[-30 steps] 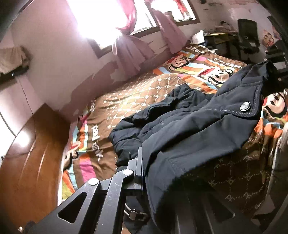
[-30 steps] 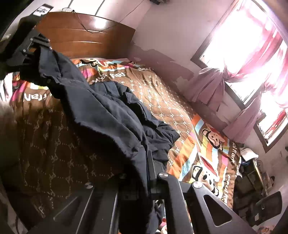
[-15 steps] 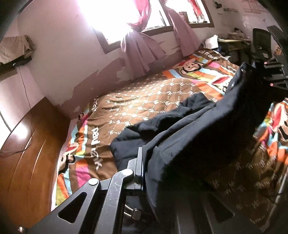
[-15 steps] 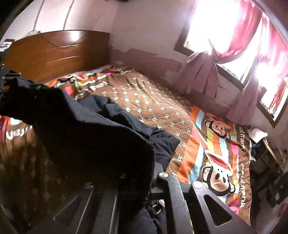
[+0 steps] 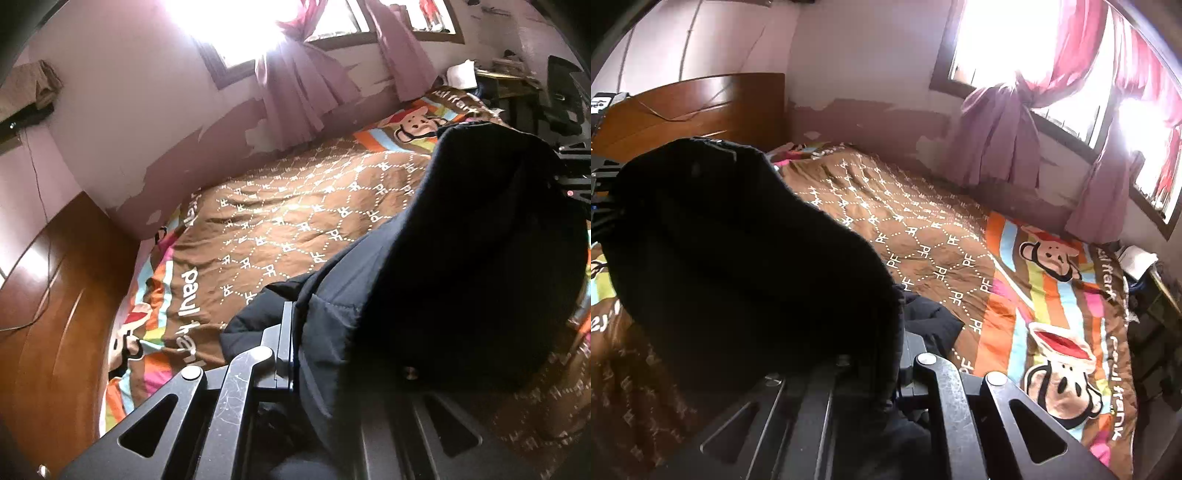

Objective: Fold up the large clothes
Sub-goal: 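Raise the held jacket off the bed with both tools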

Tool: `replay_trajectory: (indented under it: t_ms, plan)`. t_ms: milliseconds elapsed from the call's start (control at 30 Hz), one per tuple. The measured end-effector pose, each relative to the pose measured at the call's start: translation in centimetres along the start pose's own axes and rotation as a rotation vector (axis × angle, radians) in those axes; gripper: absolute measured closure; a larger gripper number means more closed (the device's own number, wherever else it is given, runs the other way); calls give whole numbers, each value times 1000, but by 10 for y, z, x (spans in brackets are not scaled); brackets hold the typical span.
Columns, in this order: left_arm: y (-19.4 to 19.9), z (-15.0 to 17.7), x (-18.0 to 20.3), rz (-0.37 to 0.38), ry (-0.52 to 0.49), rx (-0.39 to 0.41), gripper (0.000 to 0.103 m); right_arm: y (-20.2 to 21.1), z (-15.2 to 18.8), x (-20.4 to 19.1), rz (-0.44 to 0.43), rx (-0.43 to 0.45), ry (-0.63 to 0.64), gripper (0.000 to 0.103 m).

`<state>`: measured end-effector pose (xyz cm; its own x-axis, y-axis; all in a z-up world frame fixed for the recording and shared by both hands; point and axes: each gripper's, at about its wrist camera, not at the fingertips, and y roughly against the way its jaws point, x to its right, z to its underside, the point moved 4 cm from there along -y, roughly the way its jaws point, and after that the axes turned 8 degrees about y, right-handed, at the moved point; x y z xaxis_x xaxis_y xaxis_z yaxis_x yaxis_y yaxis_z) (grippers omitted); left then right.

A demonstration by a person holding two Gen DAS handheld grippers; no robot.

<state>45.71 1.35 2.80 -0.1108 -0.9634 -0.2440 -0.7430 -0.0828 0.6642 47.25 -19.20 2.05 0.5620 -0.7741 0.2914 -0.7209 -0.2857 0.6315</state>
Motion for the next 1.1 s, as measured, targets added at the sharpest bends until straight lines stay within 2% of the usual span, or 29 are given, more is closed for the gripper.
replay_trajectory:
  t_ms: [300, 433, 567, 600, 633, 667, 700, 733, 800, 867, 1000, 1100]
  plan:
    - [-100, -3, -18, 34, 68, -85, 99, -100, -4, 11, 1, -62, -3, 97]
    - [-116, -3, -22, 66, 116, -107, 98, -132, 5, 13, -21, -87, -55, 97]
    - [-117, -7, -31, 116, 168, -105, 93, -147, 9, 19, -54, -78, -112, 92]
    - [-115, -9, -35, 129, 183, -100, 90, -148, 8, 22, -54, -72, -129, 85]
    - [-111, -10, -39, 139, 201, -87, 87, -147, 7, 26, -52, -57, -154, 72]
    - [-108, -13, -41, 143, 212, -78, 81, -145, 4, 29, -52, -39, -175, 64]
    - [-105, -16, -48, 148, 232, -67, 73, -140, 2, 34, -53, -13, -201, 50]
    - [-103, -19, -50, 155, 244, -62, 67, -136, 0, 38, -57, 8, -219, 44]
    - [-97, -23, -61, 194, 299, -43, 61, -127, -6, 46, -64, 44, -238, 43]
    - [-93, -26, -67, 230, 335, -39, 59, -118, -10, 52, -68, 79, -260, 37]
    - [-83, -33, -72, 260, 316, -27, 59, -101, -15, 59, -91, 129, -286, 20]
    - [-77, -38, -76, 320, 312, -50, 59, -94, -13, 58, -107, 135, -282, 16]
